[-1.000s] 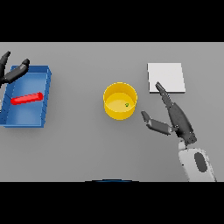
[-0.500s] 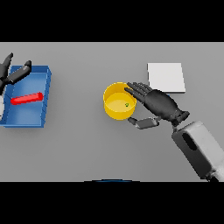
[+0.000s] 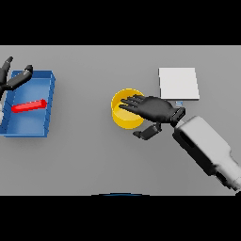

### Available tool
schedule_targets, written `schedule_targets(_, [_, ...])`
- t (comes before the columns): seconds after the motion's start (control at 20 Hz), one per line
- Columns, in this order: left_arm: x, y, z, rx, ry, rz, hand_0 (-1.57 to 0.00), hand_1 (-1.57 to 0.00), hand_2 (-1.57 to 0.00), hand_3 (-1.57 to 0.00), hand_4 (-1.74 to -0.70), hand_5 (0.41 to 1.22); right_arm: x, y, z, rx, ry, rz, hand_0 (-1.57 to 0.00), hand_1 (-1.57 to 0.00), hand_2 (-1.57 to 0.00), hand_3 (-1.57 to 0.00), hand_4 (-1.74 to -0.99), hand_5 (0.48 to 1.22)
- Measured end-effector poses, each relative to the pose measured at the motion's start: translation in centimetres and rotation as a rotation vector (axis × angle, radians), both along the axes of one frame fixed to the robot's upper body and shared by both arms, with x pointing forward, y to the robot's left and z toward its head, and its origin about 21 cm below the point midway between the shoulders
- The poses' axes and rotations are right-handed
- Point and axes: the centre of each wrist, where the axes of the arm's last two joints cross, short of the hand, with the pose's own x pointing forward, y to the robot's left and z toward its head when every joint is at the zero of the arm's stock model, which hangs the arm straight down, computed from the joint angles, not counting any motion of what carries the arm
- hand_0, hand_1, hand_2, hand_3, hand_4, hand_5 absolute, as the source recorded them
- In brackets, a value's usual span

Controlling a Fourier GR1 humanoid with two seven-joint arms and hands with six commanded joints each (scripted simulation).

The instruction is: Pick up the red beaker and tilt it to pour out 1 green nut into yellow bowl. Pick up the yellow bowl and place it on the metallic measuring scale.

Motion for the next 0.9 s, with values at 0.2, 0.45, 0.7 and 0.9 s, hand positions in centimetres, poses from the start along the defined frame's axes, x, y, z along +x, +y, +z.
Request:
schedule_targets(0.2, [-0.1,0.6,0.3,0.000,-0.013,-0.006,0.00,0.00,0.00,0.00,-0.80,0.702,1.1,1.7,-0.3,-0.097,0.027,0.026,0.00,0.00,0.00,0.00,-1.168,0.673])
schedule_targets(0.45, [-0.1,0.5,-0.2,0.006,0.001,-0.011,0.00,0.00,0.00,0.00,-0.80,0.704,2.1,2.3,-1.1,-0.185,0.055,0.033,0.00,0.00,0.00,-0.01,-1.186,0.684])
schedule_targets(0.7, [0.0,0.4,0.1,0.018,0.001,-0.015,0.00,0.00,0.00,0.00,-0.79,0.712,2.4,2.7,-1.7,-0.207,0.069,0.025,-0.05,-0.06,-0.09,-0.13,-1.261,0.809])
schedule_targets(0.9, [0.1,0.9,-0.1,0.022,0.002,-0.014,0.00,0.00,0.00,0.00,-0.79,0.710,2.1,3.0,-2.0,-0.181,0.084,0.062,-0.86,-0.83,-0.79,-0.68,-1.492,1.052])
